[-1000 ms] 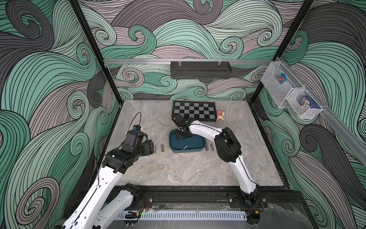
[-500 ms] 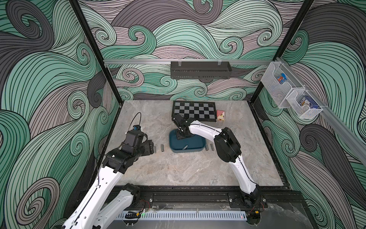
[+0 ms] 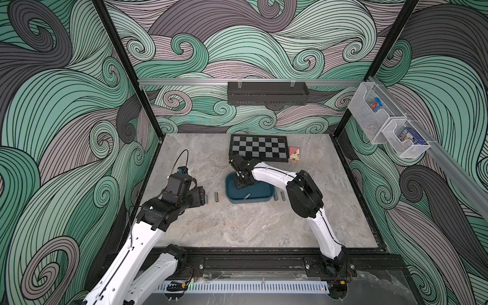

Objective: Take out the socket from the storage box
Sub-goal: Pick up the socket head from the storage box, then place the socket head at the center of the board.

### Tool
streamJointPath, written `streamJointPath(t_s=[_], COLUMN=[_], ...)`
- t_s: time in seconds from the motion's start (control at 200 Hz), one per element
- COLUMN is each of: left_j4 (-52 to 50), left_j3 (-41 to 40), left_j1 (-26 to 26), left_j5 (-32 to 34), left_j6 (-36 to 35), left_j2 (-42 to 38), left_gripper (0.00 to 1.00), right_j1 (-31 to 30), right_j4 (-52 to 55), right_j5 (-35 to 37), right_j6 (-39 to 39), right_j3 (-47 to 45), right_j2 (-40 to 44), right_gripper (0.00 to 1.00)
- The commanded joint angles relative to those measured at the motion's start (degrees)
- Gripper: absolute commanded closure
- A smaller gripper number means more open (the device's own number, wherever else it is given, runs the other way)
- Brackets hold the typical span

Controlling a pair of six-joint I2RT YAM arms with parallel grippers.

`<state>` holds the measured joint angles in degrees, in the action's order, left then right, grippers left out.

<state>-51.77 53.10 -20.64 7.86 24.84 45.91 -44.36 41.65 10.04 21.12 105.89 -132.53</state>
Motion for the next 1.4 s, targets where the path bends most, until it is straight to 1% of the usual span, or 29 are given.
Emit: streamJointPath(t_s=[0.0,0.47,0.61,0.72,0.881,1.006,1.106,1.271,1.396], left_j4=[0.7,0.7,0.8,0.8,1.0,1.4,1.5,1.5,1.7], left_j3=[-0.3,-0.2,-0.4,-0.5,-0.4,-0.7,-0.7,-0.8,-0.9], left_j1=[0.3,0.3,0.3,0.3,0.3,0.3,0.2,0.2,0.2], left_j5=[-0.7,-1.0,-1.1,-1.3,-1.6,-2.4,-3.1,-3.8,-4.7], left_j6=[-0.9,-0.8,-0.8,-0.8,-0.8,-0.8,-0.8,-0.9,-1.2], left_j2=[0.0,-0.1,-0.5,-0.5,-1.0,-1.6,-1.7,-1.6,-2.2], left_gripper=[0.24,0.24,0.24,0.24,0.24,0.24,0.24,0.24,0.24], right_j1=[-0.3,-0.3,0.3,2.2,7.3,14.1,20.1,28.6,31.5], right_j4=[2.9,3.5,4.5,6.0,6.5,6.6,6.4,6.4,5.5], right_j5=[-1.2,0.2,0.8,1.0,1.2,-0.2,0.6,-0.2,-0.3], right_j6=[-0.3,-0.7,-0.5,0.3,1.5,3.7,6.2,11.1,15.8], right_j3=[-1.3,-3.0,-2.9,-3.4,-8.2,-14.9,-21.7,-31.1,-36.3], right_j2=[1.5,10.8,14.1,17.7,25.2,31.6,36.7,41.1,42.8], right_gripper=[0.58,0.58,0.58,0.58,0.58,0.58,0.58,0.58,0.58])
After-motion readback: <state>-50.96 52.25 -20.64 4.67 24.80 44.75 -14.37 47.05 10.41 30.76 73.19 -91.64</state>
